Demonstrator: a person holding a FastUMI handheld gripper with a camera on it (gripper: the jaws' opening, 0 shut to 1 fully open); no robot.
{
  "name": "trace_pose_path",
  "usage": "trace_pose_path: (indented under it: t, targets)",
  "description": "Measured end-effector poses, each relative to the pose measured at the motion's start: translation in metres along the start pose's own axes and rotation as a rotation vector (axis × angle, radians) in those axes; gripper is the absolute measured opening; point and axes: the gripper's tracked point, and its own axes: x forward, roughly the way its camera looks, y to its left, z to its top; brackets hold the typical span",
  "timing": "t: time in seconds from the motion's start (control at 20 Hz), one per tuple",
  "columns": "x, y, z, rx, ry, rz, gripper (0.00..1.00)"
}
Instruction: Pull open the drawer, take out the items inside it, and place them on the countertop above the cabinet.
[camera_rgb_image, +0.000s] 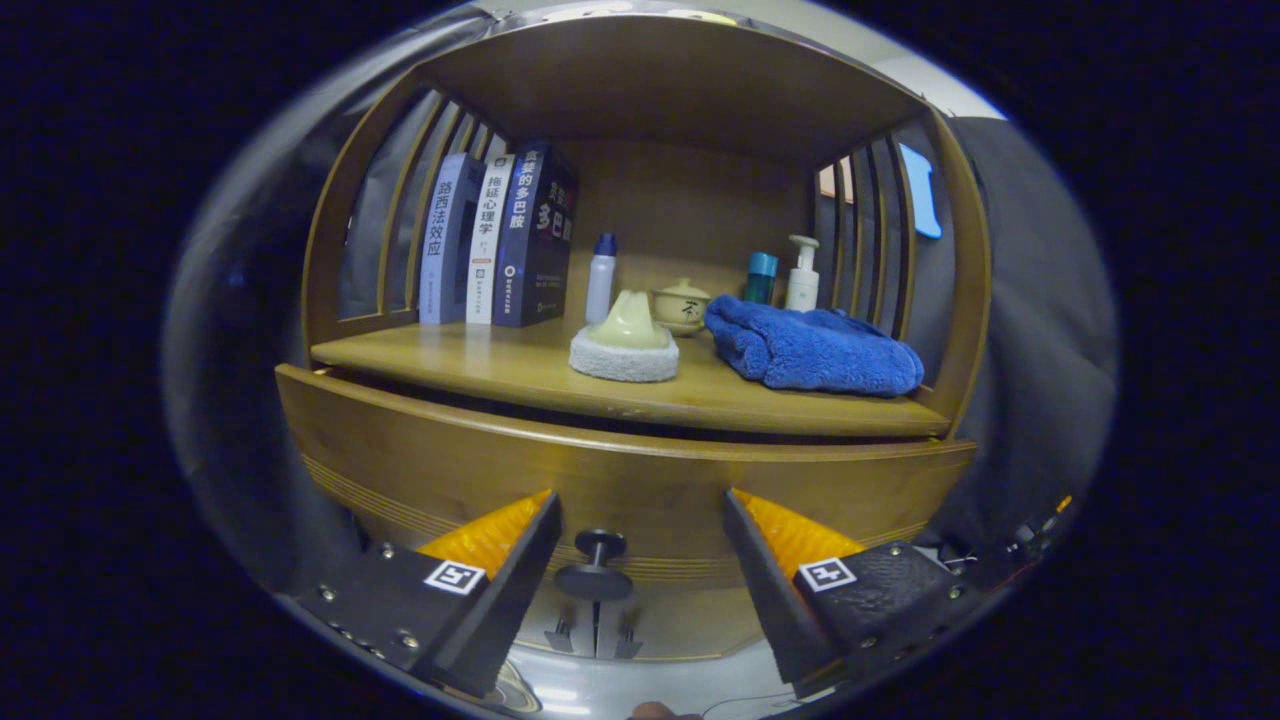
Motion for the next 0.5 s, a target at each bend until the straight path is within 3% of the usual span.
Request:
trace_pose_path:
  t: [0.5]
  targets:
    - [0.007,-0.001,0.008,0.004,-0.018,0.035,0.99]
